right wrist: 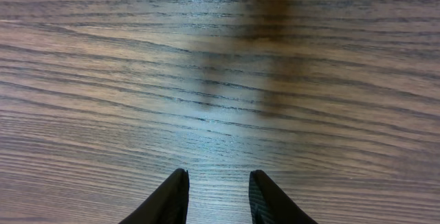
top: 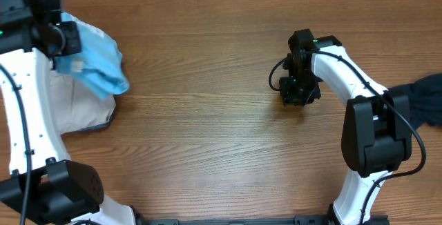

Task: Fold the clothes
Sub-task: 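Lift and carry the T-shirt left onto the beige pants, then lower the T-shirt onto the pants and open the left gripper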

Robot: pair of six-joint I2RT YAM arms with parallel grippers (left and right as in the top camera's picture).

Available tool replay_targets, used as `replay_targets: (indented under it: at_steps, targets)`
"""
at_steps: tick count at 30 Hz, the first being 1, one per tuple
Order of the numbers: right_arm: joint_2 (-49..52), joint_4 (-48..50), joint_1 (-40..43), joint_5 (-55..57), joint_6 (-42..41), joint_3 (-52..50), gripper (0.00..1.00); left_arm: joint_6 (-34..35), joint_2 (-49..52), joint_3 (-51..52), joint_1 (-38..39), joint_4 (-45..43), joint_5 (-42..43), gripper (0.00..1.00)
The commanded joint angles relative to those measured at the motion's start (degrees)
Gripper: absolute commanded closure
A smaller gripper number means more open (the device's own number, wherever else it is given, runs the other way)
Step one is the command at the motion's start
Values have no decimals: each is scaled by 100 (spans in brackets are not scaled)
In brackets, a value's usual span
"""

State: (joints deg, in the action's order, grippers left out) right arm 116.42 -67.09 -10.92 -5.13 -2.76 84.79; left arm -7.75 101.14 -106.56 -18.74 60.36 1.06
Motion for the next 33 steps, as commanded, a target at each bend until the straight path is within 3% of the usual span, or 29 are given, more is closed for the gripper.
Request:
replay_targets:
  at_steps: [1,12,33]
  targets:
    - [-199,11,17,-7,15,2,65,-229,-116,-221,-402,-125,308,96]
    - [-199,-42,17,-7,15,2,65,-367,-61,-219,-1187,-407,498,96]
    - [-199,-181,17,-7,15,2,64,-236,1182,-219,-1838,-553,280,94]
